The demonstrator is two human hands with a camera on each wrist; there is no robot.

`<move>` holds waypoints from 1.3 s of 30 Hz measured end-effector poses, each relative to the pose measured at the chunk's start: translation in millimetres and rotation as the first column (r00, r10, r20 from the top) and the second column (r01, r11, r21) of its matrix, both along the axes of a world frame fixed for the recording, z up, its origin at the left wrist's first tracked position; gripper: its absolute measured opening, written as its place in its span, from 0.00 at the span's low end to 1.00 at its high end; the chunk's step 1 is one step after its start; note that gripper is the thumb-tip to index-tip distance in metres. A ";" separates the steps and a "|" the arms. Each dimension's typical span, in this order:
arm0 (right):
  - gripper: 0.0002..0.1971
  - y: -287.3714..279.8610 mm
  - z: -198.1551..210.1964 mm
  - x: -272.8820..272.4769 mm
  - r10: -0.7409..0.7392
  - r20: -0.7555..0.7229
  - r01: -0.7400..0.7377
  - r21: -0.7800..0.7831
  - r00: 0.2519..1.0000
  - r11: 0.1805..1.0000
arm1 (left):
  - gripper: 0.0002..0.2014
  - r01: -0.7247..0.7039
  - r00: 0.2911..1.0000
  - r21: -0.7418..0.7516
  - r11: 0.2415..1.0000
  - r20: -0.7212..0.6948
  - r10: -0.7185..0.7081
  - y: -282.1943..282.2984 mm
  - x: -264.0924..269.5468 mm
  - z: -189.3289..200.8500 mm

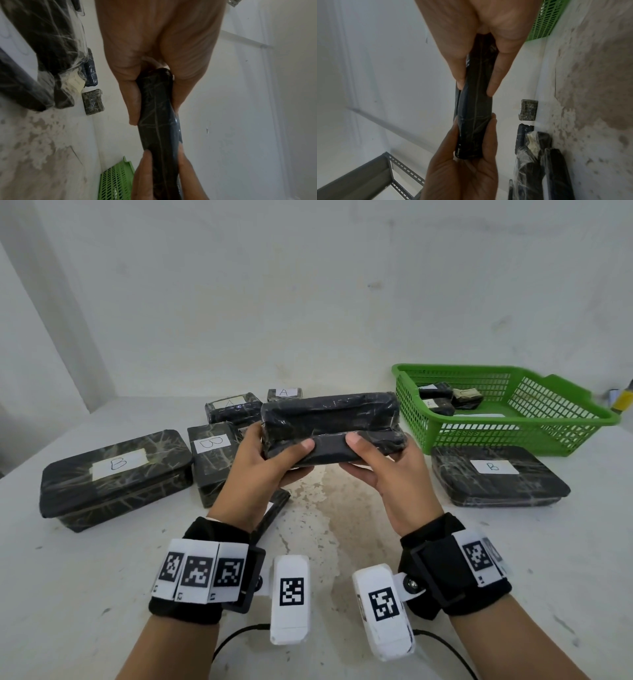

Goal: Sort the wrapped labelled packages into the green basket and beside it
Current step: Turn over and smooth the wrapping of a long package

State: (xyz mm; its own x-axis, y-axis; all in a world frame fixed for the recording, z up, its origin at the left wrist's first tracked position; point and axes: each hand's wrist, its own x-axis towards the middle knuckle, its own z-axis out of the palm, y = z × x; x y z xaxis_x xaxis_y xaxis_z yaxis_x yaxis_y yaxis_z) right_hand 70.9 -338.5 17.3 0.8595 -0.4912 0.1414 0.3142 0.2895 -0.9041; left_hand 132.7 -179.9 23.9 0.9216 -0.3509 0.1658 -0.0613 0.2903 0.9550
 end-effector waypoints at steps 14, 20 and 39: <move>0.32 2.7 3.6 -2.9 -0.028 0.035 0.028 0.007 0.999 1.000 | 0.31 0.026 0.999 -0.025 0.999 -0.024 -0.027 -3.4 -4.7 0.3; 0.26 3.9 6.9 -3.1 0.013 -0.001 -0.013 0.016 1.000 1.000 | 0.17 -0.027 0.999 -0.007 1.000 -0.042 0.026 -0.6 1.1 -1.1; 0.14 -5.3 7.3 -0.7 0.054 -0.056 -0.054 -0.010 0.997 0.998 | 0.15 -0.015 0.999 -0.026 1.000 -0.042 0.014 0.9 3.0 1.1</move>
State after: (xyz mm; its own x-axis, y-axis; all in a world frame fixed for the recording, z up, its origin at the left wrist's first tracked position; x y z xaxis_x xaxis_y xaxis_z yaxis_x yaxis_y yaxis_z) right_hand 70.2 -343.8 24.6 0.8913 -0.4427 0.0979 0.2476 0.2944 -0.9231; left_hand 135.7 -179.0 25.0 0.9329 -0.3334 0.1361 -0.0259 0.3149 0.9488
